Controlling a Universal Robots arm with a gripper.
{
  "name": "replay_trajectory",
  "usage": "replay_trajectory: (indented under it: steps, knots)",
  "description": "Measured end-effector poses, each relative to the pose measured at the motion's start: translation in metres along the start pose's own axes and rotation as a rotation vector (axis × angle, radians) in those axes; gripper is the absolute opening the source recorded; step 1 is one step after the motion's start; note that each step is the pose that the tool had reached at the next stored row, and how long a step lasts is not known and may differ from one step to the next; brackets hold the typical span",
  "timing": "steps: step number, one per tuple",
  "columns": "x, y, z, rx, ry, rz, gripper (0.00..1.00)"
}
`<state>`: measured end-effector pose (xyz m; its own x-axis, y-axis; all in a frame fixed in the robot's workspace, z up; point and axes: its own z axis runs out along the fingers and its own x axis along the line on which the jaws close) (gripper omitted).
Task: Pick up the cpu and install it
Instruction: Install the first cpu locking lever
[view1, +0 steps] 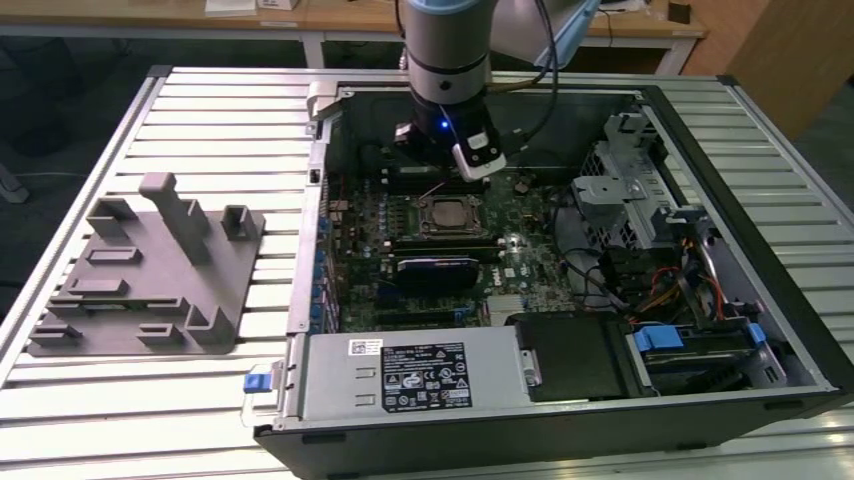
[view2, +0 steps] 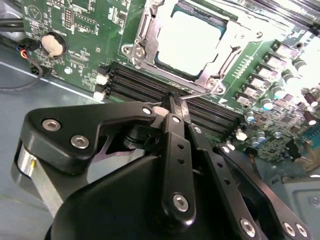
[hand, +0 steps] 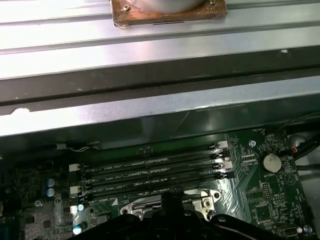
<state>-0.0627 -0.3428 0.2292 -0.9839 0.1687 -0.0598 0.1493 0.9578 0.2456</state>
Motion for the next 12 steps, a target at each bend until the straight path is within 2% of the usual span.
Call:
replay_trajectory:
  steps: [5, 12]
  knots:
    - [0.0004, 0.0011, 0.0024, -0.0028, -0.0262, -0.002, 0.11]
    - [0.0009, 0.0020, 0.0061, -0.0093, -0.0667, -0.011, 0.11]
